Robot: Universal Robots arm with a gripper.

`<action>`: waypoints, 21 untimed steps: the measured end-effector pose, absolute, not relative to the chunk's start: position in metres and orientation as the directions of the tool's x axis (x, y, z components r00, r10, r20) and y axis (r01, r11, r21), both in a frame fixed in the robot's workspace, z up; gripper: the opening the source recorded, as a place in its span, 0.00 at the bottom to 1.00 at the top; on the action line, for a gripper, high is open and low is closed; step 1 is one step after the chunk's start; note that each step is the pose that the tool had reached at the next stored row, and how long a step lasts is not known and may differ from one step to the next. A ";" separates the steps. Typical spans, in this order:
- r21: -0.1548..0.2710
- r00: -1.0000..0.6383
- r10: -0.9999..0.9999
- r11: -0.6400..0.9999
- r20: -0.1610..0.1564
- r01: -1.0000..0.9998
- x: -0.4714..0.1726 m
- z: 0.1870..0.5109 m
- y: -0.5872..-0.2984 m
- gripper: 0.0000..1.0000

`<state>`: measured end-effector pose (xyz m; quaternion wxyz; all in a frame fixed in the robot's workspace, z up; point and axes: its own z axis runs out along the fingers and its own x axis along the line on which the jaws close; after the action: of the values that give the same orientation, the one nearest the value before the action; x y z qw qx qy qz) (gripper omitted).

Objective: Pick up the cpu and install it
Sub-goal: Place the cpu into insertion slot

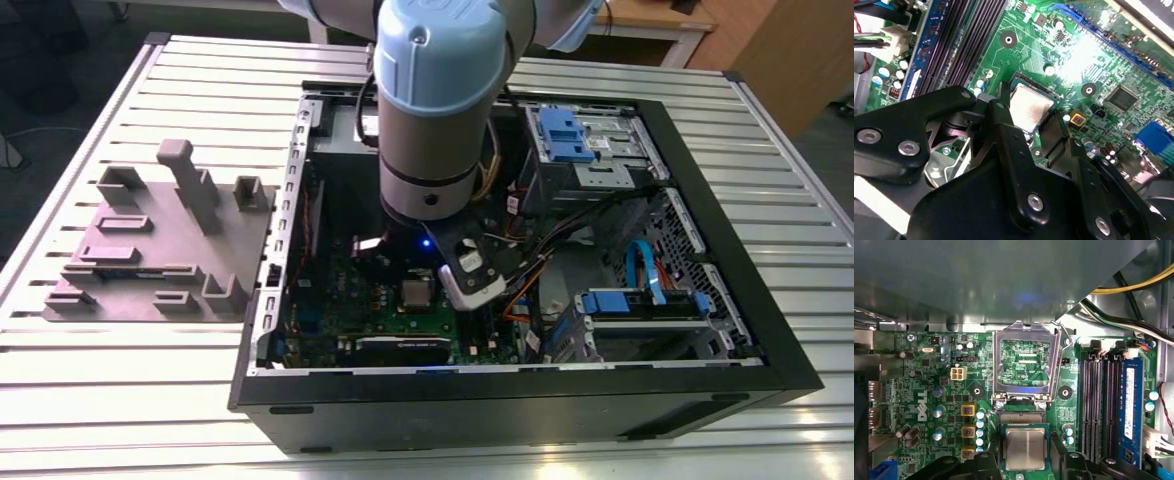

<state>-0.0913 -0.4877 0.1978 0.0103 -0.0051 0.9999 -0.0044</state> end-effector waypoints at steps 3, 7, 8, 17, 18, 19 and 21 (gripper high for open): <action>-0.009 -1.000 -0.010 1.000 -0.020 -0.010 -0.092 0.198 -0.488 0.47; -0.009 -1.000 -0.010 1.000 -0.021 -0.010 -0.092 0.197 -0.488 0.47; -0.008 -1.000 -0.010 1.000 -0.021 -0.010 -0.092 0.197 -0.488 0.47; -0.003 -1.000 -0.010 1.000 -0.021 -0.010 -0.094 0.192 -0.488 0.47; -0.002 -1.000 -0.010 1.000 -0.021 -0.010 -0.094 0.191 -0.488 0.47; -0.002 -1.000 -0.010 1.000 -0.021 -0.010 -0.094 0.190 -0.488 0.47; -0.001 -1.000 -0.010 1.000 -0.021 -0.010 -0.094 0.189 -0.488 0.47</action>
<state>-0.0940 -0.4877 0.1889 0.0104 -0.0051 0.9999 -0.0004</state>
